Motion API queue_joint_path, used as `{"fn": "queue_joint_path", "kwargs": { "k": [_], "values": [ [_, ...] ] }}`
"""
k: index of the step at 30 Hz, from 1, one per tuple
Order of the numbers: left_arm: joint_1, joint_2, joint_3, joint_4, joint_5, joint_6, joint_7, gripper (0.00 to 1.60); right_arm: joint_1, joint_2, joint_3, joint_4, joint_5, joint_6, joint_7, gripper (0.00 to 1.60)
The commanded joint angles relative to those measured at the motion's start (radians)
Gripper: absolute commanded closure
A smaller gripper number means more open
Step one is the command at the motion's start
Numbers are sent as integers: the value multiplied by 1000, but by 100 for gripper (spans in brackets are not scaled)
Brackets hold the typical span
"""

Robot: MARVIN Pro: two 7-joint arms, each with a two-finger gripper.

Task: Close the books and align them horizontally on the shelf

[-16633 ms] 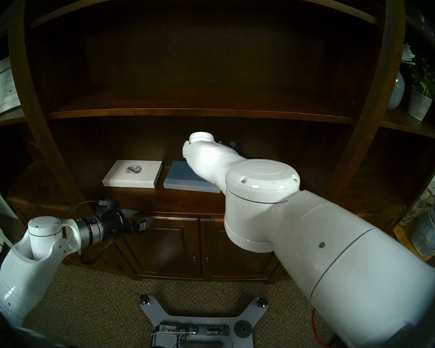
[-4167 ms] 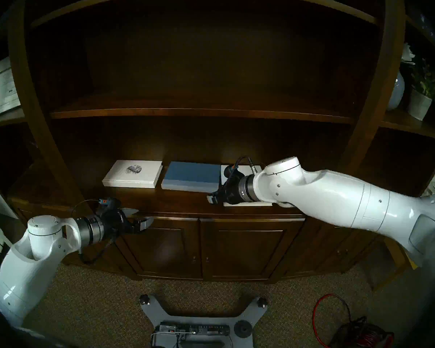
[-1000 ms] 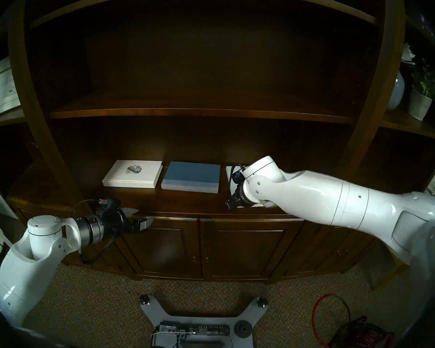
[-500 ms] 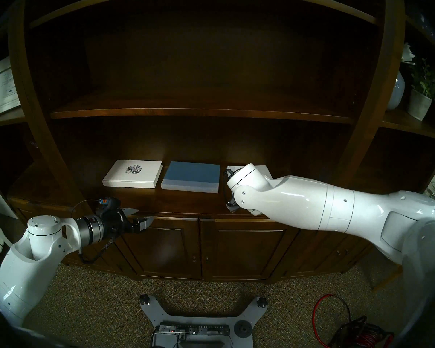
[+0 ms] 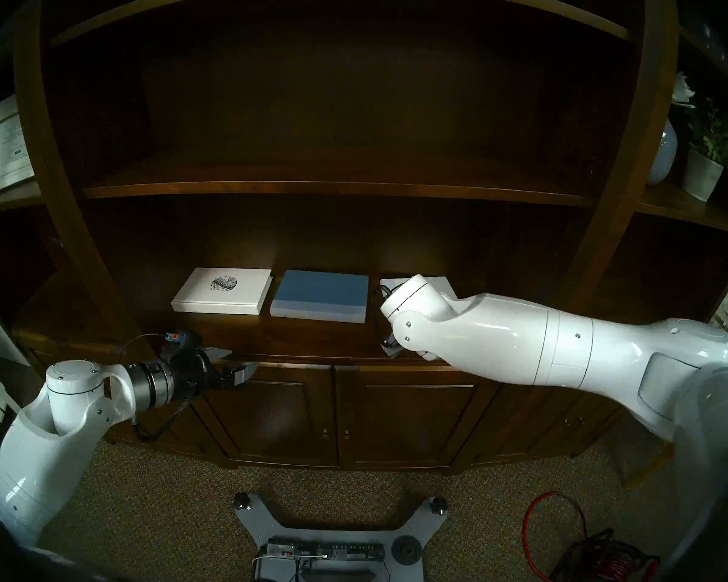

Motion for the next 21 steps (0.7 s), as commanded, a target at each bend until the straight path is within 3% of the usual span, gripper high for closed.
{"fn": "queue_joint_path", "kwargs": {
  "k": [1,21],
  "values": [
    [-19,0,-12,-22,0,-12,1,0,36,41,1,10,-49,22,-104,0],
    [-19,1,-11,-21,-1,-11,0,0,42,139,-4,-10,-105,57,-60,0]
  ]
}}
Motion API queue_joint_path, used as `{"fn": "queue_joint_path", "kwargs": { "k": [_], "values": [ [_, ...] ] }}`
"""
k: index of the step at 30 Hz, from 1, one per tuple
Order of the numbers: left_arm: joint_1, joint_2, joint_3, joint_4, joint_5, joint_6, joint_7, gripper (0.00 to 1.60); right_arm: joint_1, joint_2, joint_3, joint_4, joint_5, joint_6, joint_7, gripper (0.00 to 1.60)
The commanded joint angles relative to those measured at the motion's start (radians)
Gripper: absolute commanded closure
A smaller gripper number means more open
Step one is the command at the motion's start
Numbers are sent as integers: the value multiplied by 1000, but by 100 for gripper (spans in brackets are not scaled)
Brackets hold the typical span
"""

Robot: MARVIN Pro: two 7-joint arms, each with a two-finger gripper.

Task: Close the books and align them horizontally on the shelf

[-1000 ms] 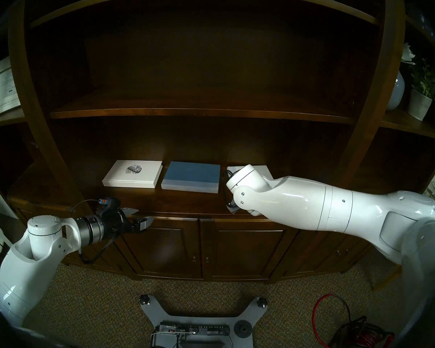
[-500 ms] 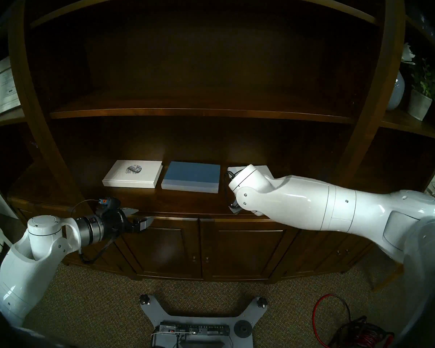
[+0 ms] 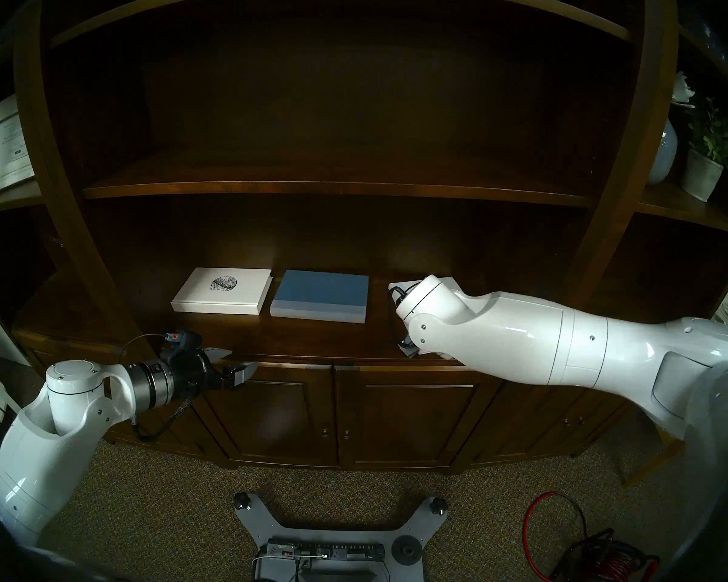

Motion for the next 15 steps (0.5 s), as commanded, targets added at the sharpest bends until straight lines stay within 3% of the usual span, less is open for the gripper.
{"fn": "queue_joint_path", "kwargs": {
  "k": [1,15],
  "values": [
    [-19,1,-11,-21,-1,-11,1,0,28,77,12,-11,-43,19,-102,0],
    [-19,1,-11,-21,0,-11,1,0,29,108,11,-25,-88,21,-75,0]
  ]
}}
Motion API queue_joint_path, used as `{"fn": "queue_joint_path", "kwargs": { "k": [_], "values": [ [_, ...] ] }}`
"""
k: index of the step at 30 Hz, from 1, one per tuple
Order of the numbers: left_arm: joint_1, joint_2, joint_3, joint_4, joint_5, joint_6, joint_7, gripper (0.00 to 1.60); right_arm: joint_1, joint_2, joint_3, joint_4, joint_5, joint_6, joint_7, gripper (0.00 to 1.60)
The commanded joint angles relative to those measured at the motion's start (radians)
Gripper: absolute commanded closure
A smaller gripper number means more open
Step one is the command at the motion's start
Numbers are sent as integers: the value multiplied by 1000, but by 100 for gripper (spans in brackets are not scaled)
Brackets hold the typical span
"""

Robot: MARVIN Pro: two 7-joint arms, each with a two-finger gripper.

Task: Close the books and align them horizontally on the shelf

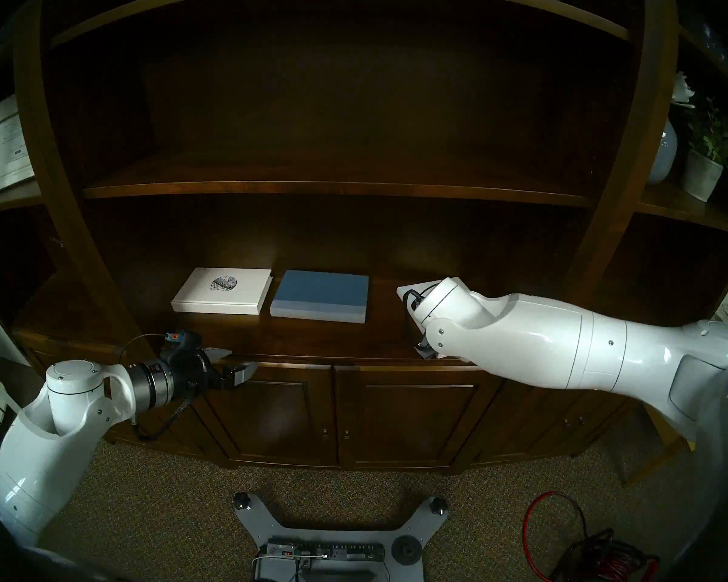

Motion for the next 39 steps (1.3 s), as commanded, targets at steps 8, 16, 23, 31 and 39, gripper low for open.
{"fn": "queue_joint_path", "kwargs": {
  "k": [8,16,23,31,39],
  "values": [
    [-19,1,-11,-21,-1,-11,1,0,31,73,17,-9,-65,0,-99,0],
    [-19,0,-12,-22,0,-12,1,0,23,66,61,-92,-22,-30,-103,0],
    [-19,0,-12,-22,0,-12,1,0,16,70,105,-141,25,-74,-132,0],
    [-18,0,-12,-23,0,-13,2,0,-8,12,143,-48,84,-186,-190,0],
    [-18,0,-12,-23,0,-13,2,0,-17,-89,152,122,96,-304,-155,0]
  ]
}}
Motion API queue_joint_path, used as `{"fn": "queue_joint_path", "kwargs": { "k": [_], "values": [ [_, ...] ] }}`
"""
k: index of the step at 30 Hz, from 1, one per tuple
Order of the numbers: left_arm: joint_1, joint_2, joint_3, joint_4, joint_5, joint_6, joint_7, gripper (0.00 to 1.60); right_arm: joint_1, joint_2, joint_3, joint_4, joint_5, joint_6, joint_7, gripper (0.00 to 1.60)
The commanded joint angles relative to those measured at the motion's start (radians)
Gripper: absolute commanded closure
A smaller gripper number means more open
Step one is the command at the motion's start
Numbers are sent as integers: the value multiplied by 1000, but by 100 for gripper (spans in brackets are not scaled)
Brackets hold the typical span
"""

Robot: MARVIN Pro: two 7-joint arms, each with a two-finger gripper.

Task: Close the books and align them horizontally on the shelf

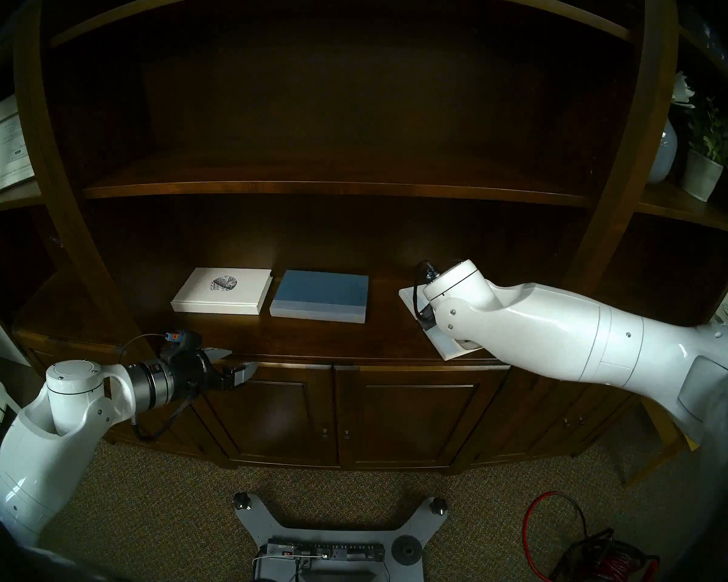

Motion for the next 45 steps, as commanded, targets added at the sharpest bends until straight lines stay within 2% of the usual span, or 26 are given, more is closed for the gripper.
{"fn": "queue_joint_path", "kwargs": {
  "k": [1,10,11,12,17,20,22,23,30,35,36,45],
  "values": [
    [-18,0,-12,-23,0,-13,2,0,12,-100,40,128,-6,-97,24,0],
    [-19,0,-12,-22,0,-12,1,0,50,-214,55,288,-16,-150,147,0],
    [-19,0,-12,-22,0,-12,1,0,54,-207,53,289,-18,-155,163,0],
    [-19,0,-12,-22,0,-12,1,0,55,-235,57,330,-23,-162,172,0],
    [-19,0,-12,-22,0,-12,1,0,65,-273,52,403,-49,-188,213,0],
    [-19,0,-12,-22,0,-12,1,0,74,-318,49,483,-69,-213,247,0],
    [-19,0,-12,-22,0,-12,1,0,76,-325,47,493,-77,-223,244,0],
    [-19,0,-12,-22,0,-12,1,0,79,-349,44,534,-86,-232,252,0],
    [-19,0,-12,-22,0,-13,1,0,89,-434,31,656,-119,-268,274,0],
    [-18,0,-12,-22,0,-13,2,0,97,-486,28,732,-113,-256,261,0],
    [-18,0,-12,-23,0,-13,2,0,100,-511,31,770,-107,-248,263,0],
    [-18,-1,-13,-23,0,-14,2,0,98,-538,33,807,-88,-217,231,0]
  ]
}}
